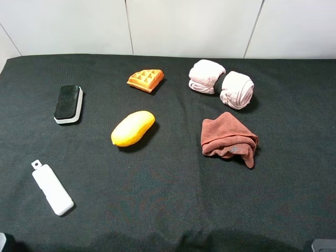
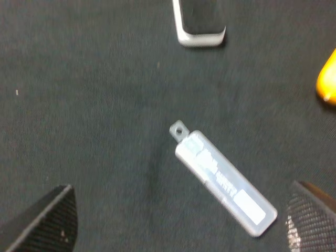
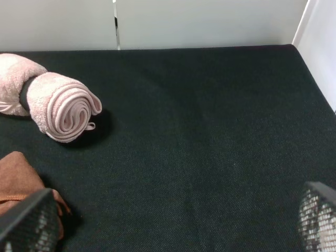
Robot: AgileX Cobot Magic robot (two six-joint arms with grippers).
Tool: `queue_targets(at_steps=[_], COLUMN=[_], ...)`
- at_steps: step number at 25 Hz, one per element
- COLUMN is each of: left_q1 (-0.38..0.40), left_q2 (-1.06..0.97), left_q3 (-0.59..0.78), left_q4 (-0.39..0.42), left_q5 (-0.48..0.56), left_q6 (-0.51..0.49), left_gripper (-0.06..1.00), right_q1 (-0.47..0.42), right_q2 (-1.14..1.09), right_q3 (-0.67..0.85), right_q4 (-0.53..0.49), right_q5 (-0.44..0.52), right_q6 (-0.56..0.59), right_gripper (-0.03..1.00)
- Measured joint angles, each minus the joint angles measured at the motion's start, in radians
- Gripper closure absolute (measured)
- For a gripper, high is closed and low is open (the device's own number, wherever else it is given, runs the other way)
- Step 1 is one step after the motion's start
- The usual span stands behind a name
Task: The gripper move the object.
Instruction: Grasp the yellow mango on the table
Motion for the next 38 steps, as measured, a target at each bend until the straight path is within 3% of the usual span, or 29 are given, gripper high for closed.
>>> queue_targets(at_steps=[24,38], left_q1=[0.000,0.000], left_q2=[0.492,0.748], left_q3=[-0.050,-0.182], left_q4=[-0.069,-0.070], left_q5=[-0.076,-0.088], left_q6=[0.084,0.004], left_gripper=[0.11,0.11], right_q1=[0.000,0.000], right_q2=[0.000,0.000], right_q3=[0.000,0.000], right_q4=[0.000,0.000], right_q5=[-0.001,-0.001], right_q6=[0.000,0.000], right_gripper=[0.27,0.27])
